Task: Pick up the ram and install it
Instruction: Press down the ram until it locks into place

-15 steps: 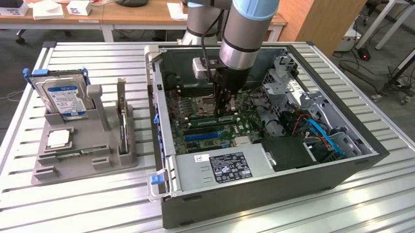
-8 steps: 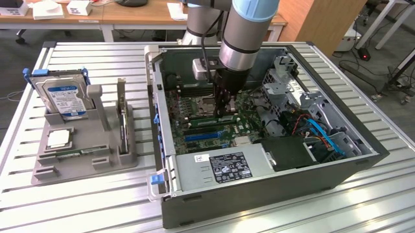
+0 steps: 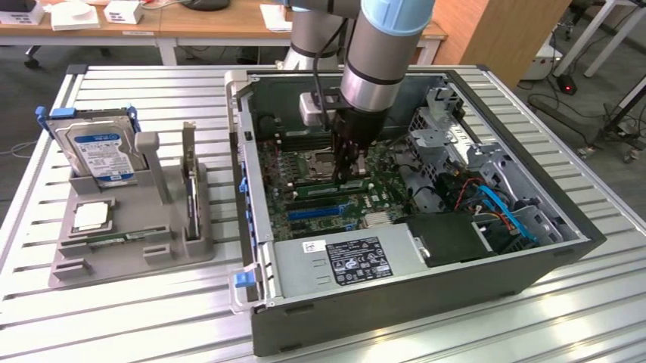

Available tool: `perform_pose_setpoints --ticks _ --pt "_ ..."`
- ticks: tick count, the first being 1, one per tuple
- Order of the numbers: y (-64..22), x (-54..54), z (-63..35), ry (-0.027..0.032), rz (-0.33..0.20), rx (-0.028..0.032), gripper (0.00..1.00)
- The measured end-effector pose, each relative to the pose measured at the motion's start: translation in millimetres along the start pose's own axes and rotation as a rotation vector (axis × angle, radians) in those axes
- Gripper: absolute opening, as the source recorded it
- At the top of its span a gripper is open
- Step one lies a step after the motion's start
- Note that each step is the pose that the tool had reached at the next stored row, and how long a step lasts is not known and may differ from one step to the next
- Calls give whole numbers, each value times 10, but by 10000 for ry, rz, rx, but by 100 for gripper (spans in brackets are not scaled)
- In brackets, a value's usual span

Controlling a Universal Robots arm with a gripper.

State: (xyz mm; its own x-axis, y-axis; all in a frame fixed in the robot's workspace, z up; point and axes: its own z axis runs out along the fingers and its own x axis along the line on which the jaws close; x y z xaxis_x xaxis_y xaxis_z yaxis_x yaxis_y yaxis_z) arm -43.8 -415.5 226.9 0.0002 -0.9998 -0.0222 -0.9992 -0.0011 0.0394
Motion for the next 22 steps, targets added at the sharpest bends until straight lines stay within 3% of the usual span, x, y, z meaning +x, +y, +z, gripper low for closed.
perform_pose_setpoints --ticks 22 --pt "-2 1 38 -9 0 0 9"
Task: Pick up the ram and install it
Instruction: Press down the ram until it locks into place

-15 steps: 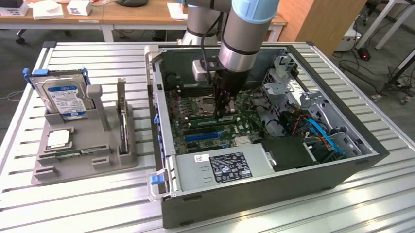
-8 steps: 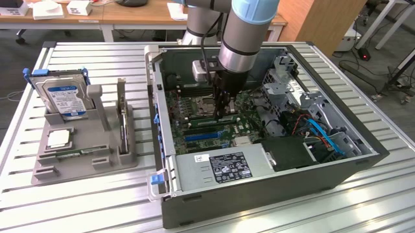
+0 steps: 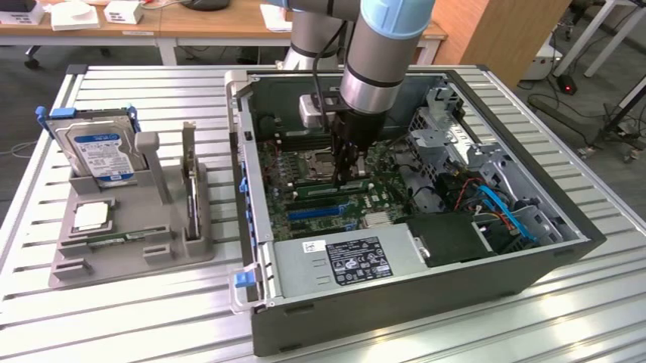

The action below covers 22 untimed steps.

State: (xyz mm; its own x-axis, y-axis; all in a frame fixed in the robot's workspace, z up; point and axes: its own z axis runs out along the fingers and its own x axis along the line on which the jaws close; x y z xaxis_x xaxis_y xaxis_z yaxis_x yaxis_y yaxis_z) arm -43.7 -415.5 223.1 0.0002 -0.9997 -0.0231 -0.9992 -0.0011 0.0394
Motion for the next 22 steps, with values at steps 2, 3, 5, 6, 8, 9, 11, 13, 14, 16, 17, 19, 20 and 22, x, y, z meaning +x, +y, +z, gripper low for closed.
perform_pose_setpoints --ticks 2,3,5,6,8,9,11,13,14,16,17,19,20,22 --pt "0 1 5 4 0 -1 9" --pt "0 1 6 2 0 -1 9" --pt "0 0 7 1 0 -1 9" --pt "0 0 7 1 0 -1 9" --pt "0 0 7 0 0 0 9" --pt "0 0 7 1 0 -1 9" --pt "0 1 10 2 0 0 9" --pt "0 1 10 1 0 -1 9" --pt "0 0 10 1 0 -1 9" --pt "0 0 10 1 0 0 9" --pt "0 1 11 1 0 -1 9" --pt "0 1 14 1 0 0 9" --pt "-1 1 14 1 0 0 9" --pt "0 1 14 1 0 -1 9"
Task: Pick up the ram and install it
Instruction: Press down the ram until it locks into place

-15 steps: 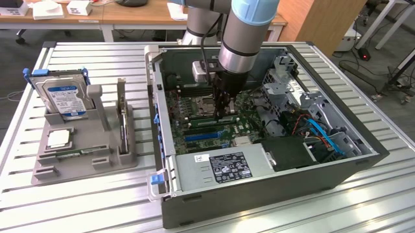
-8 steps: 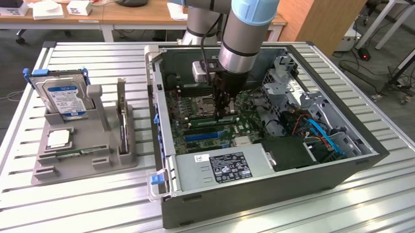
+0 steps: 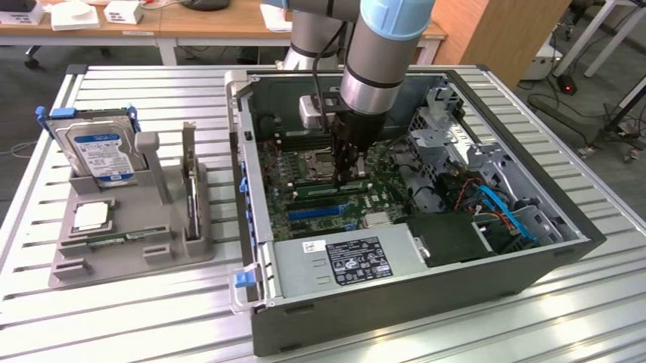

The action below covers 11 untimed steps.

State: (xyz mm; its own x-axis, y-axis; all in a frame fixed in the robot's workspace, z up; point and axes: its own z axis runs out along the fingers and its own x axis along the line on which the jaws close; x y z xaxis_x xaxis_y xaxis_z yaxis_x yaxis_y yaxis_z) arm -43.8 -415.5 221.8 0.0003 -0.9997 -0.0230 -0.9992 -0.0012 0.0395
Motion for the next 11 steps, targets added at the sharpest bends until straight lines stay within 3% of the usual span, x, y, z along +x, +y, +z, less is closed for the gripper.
perform_pose_setpoints --ticks 5,11 --pt "0 -1 -7 -9 0 3 9" --pt "4 -2 -86 0 1 1 9"
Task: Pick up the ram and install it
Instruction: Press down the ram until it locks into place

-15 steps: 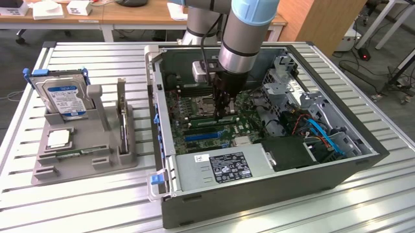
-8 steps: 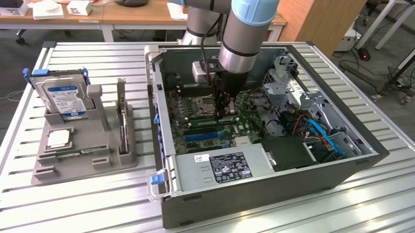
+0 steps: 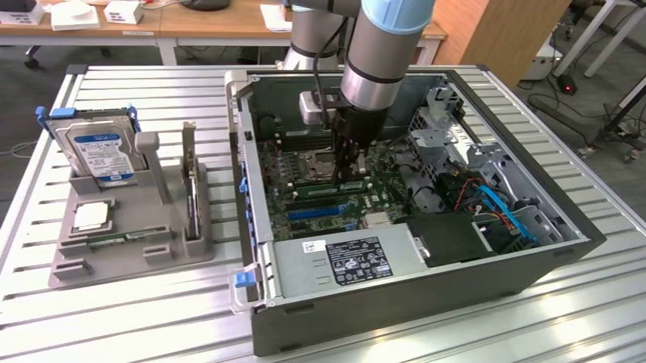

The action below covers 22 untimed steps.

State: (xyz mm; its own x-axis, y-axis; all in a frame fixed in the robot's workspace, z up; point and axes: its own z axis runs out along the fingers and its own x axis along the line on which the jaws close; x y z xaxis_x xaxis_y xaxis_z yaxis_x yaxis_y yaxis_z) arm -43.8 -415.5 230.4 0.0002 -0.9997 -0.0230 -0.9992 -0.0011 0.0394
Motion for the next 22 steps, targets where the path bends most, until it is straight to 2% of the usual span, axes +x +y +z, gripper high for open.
perform_pose_setpoints --ticks 12,19,22 --pt "6 -5 -206 0 0 0 9" --pt "9 -7 -283 -1 -1 -1 9" --pt "9 -7 -284 -3 -1 1 9"
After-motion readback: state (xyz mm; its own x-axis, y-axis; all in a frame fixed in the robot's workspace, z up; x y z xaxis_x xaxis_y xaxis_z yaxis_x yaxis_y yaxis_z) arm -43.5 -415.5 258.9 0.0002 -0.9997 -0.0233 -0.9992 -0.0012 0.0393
